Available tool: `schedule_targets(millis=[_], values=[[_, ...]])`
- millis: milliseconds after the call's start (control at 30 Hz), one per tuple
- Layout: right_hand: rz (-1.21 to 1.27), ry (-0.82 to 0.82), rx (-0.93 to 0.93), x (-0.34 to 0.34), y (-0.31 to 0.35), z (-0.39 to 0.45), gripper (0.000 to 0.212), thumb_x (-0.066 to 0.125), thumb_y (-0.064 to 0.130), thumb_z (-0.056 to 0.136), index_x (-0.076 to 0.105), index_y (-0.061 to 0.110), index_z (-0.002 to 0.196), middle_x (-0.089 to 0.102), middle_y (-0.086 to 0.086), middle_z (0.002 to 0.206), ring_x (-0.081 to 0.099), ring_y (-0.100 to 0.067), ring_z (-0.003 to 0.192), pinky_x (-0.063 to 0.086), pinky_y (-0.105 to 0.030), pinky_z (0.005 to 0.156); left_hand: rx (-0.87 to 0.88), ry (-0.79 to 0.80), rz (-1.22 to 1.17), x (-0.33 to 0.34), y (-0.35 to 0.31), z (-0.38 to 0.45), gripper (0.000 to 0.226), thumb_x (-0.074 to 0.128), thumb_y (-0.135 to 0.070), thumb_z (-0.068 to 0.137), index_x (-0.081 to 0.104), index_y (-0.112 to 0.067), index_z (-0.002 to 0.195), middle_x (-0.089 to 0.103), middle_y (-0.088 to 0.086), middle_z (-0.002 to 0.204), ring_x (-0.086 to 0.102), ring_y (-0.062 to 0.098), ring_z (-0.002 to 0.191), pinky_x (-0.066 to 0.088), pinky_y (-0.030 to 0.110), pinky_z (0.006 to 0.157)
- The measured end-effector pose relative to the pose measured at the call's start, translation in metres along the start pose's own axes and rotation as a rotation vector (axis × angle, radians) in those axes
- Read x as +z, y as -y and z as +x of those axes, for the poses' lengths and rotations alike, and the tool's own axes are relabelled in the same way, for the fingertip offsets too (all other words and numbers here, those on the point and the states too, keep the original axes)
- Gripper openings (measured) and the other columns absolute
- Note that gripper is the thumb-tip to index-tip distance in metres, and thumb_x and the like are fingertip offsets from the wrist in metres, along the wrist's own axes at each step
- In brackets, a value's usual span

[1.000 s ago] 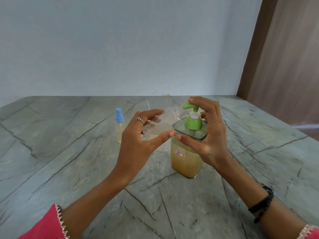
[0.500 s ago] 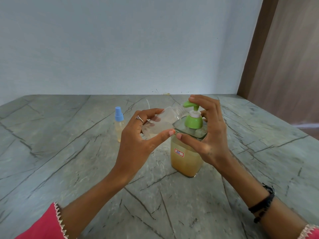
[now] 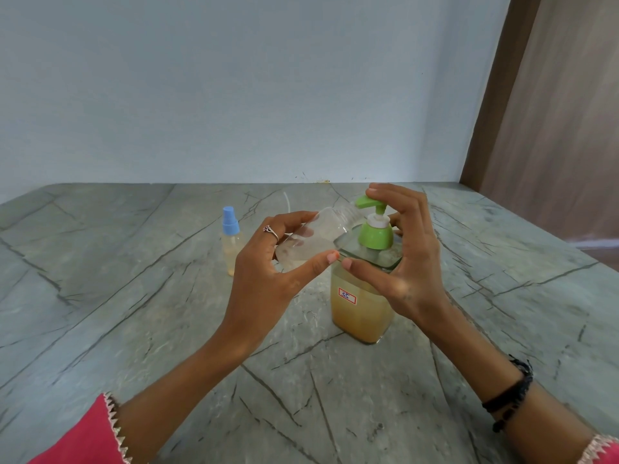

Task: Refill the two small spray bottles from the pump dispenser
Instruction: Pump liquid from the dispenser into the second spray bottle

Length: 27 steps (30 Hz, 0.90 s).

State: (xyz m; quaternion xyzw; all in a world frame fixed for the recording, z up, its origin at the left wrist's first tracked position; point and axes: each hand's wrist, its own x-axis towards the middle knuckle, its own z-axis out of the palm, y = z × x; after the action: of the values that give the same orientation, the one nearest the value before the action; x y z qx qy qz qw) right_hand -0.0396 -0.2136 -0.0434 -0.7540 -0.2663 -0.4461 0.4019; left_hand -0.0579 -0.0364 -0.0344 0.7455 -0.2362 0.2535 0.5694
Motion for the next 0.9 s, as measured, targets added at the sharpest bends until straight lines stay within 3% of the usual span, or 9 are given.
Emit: schedule_targets(millis=[400,567,733,900], values=[[-0.042,0.0,-0.007,-0.0016,0.0011,0.0036,0.06,0.072,0.042,0.064,0.048,0.024,0.115,0.046,0.006,0.113,0.048,0.011,0.099,0.046,-0.014,0.068,-0.037,0.004,-0.015,0.0017,-0.0025,-0.0013,0.043,0.071,-0.038,0.065,0.058,-0.034,0.106,0.064,-0.007,0.102,0.06,-0.001,0.097,0.045,0.007,0.079],[-0.055,-0.008,-0.01,-0.0024,0.002,0.0015,0.063,0.073,0.041,0.065,0.046,0.025,0.12,0.045,0.006,0.118,0.051,0.007,0.101,0.05,-0.022,0.066,-0.03,0.007,-0.015,0.0013,-0.003,-0.002,0.042,0.07,-0.038,0.065,0.057,-0.036,0.105,0.064,-0.007,0.102,0.06,-0.002,0.096,0.044,0.006,0.079],[-0.052,-0.007,-0.014,-0.0017,0.0023,-0.0008,0.068,0.074,0.039,0.067,0.043,0.024,0.126,0.041,0.008,0.127,0.048,0.009,0.11,0.048,-0.014,0.07,-0.019,0.015,-0.002,0.0015,-0.0017,-0.0018,0.043,0.069,-0.04,0.065,0.055,-0.038,0.105,0.064,-0.007,0.102,0.059,-0.002,0.097,0.044,0.006,0.079],[-0.048,-0.006,-0.02,-0.0016,0.0012,-0.0012,0.07,0.073,0.039,0.068,0.042,0.025,0.129,0.039,0.011,0.129,0.047,0.01,0.111,0.049,-0.015,0.07,-0.023,0.009,-0.009,0.0014,-0.0016,-0.0012,0.043,0.069,-0.04,0.064,0.055,-0.037,0.105,0.064,-0.007,0.103,0.06,-0.001,0.097,0.045,0.007,0.079]])
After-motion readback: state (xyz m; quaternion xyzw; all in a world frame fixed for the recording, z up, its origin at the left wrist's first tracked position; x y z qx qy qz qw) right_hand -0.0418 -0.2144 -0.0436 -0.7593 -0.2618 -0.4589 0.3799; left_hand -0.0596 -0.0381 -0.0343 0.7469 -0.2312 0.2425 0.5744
